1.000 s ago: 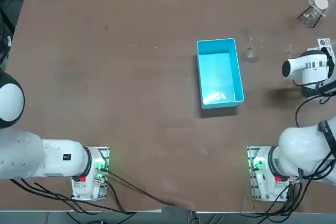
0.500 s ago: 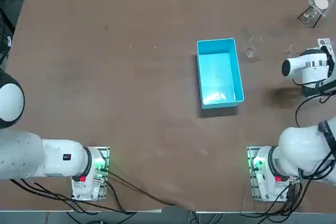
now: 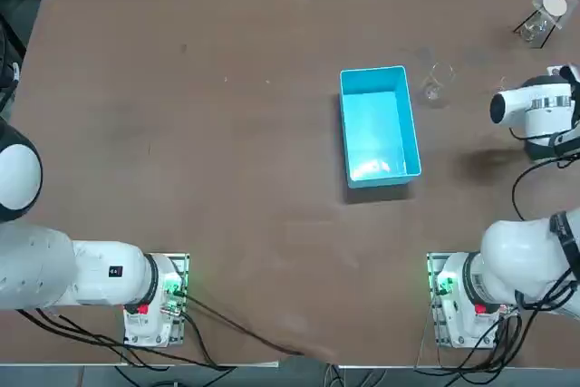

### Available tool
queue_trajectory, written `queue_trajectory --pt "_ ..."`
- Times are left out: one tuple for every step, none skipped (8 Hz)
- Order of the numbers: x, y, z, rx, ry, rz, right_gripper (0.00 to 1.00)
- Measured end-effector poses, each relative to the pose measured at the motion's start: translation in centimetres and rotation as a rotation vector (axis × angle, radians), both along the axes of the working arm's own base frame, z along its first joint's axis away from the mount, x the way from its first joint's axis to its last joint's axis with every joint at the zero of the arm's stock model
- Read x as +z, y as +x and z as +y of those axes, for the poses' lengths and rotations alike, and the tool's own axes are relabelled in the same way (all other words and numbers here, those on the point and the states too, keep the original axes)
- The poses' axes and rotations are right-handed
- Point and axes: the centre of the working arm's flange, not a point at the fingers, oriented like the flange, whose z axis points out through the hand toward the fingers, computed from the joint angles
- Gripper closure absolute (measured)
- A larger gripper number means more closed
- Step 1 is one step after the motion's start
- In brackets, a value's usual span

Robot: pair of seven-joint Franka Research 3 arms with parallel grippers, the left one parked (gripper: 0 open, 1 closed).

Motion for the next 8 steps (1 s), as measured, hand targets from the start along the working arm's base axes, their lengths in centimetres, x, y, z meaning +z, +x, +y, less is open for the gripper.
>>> queue_trajectory --pt "1.0 0.3 -0.1 0.005 -0.011 0.009 0.98" --pt "1.8 0.5 -0.1 0.01 -0.02 0.02 0.98" --pt "2.4 0.6 -0.1 0.015 -0.027 0.03 0.98" --pt "3.1 0.8 -0.1 0.014 -0.033 0.042 0.98" --pt "4.2 1.1 0.1 0.008 -0.037 0.052 0.98" --pt "5.6 1.6 0.6 -0.002 -0.035 0.063 0.98" --pt "7.2 2.4 1.6 -0.009 -0.028 0.071 0.98" --pt "8.9 3.7 3.0 -0.013 -0.012 0.073 0.98"
